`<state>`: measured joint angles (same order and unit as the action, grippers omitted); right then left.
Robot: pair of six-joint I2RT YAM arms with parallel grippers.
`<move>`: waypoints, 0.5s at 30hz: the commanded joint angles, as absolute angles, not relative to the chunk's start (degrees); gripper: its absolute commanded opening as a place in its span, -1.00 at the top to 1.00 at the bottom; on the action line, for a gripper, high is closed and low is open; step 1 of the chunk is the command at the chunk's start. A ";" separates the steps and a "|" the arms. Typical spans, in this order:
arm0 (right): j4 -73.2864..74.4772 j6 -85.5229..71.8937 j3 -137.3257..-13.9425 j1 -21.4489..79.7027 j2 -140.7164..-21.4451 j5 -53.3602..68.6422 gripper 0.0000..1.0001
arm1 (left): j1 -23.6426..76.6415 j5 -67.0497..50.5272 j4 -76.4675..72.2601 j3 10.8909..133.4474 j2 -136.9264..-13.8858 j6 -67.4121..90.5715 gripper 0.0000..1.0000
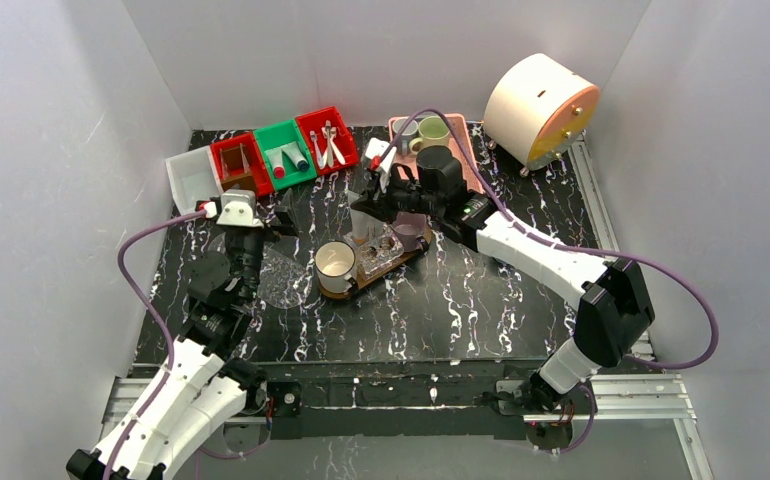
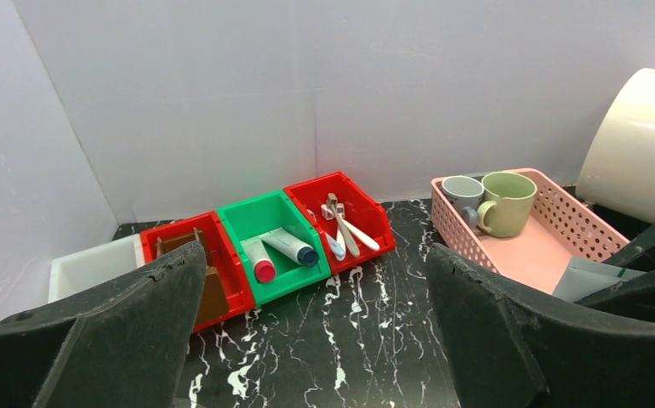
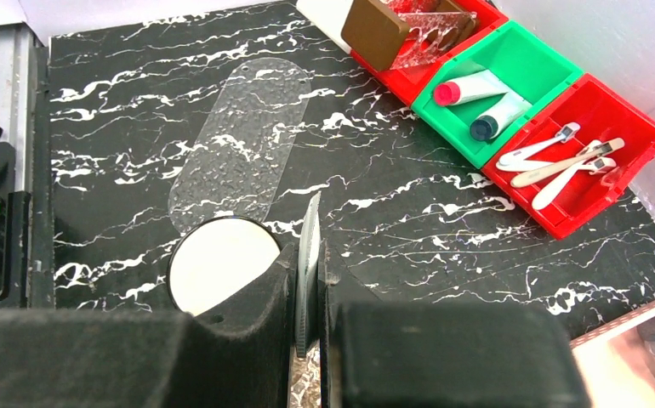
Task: Prepare toiletry sets of a toothbrush and toothpaste on the tray
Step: Place the toothpaste holder on the tray.
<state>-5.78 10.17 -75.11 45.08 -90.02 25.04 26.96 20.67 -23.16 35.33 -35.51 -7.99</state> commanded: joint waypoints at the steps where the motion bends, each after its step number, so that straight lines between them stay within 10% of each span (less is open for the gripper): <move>1: -9.85 11.73 -75.94 45.31 -90.30 23.59 0.97 | 26.72 25.04 -24.83 35.62 -35.25 -8.61 -0.97; 15: -11.88 12.81 -74.88 45.35 -92.42 23.17 0.97 | 26.72 26.63 -25.08 35.41 -35.35 -8.97 -0.97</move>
